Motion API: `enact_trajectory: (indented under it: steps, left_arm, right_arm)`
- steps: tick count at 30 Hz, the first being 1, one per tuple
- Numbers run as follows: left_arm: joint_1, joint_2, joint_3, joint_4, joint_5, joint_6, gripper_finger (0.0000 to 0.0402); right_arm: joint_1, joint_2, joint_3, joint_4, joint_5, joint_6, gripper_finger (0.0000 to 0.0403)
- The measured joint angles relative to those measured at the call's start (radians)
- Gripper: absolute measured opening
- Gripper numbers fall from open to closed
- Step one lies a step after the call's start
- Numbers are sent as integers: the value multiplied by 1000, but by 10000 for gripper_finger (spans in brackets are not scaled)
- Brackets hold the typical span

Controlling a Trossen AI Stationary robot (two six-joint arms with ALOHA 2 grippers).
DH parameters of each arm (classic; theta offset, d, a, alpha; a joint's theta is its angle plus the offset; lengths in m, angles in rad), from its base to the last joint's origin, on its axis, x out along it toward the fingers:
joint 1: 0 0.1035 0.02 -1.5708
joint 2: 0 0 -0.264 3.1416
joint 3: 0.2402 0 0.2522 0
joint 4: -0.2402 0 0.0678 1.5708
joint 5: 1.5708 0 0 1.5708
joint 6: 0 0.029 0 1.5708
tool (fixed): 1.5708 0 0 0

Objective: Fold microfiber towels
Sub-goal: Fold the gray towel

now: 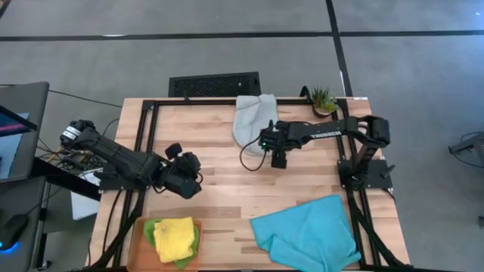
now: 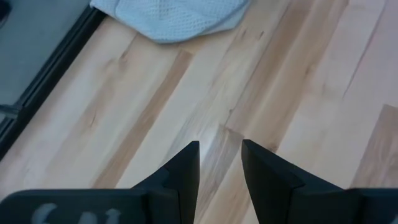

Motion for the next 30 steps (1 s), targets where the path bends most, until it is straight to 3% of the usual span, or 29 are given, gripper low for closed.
enact_trajectory:
  steps: [21,30]
  left_arm:
    - [12,0,0,0,-55,-79,112]
    - [12,0,0,0,-58,-89,112]
  right_arm:
    - [-23,-8,-153,187,-85,-160,221]
    - [-17,-88,-158,203,-107,-187,221]
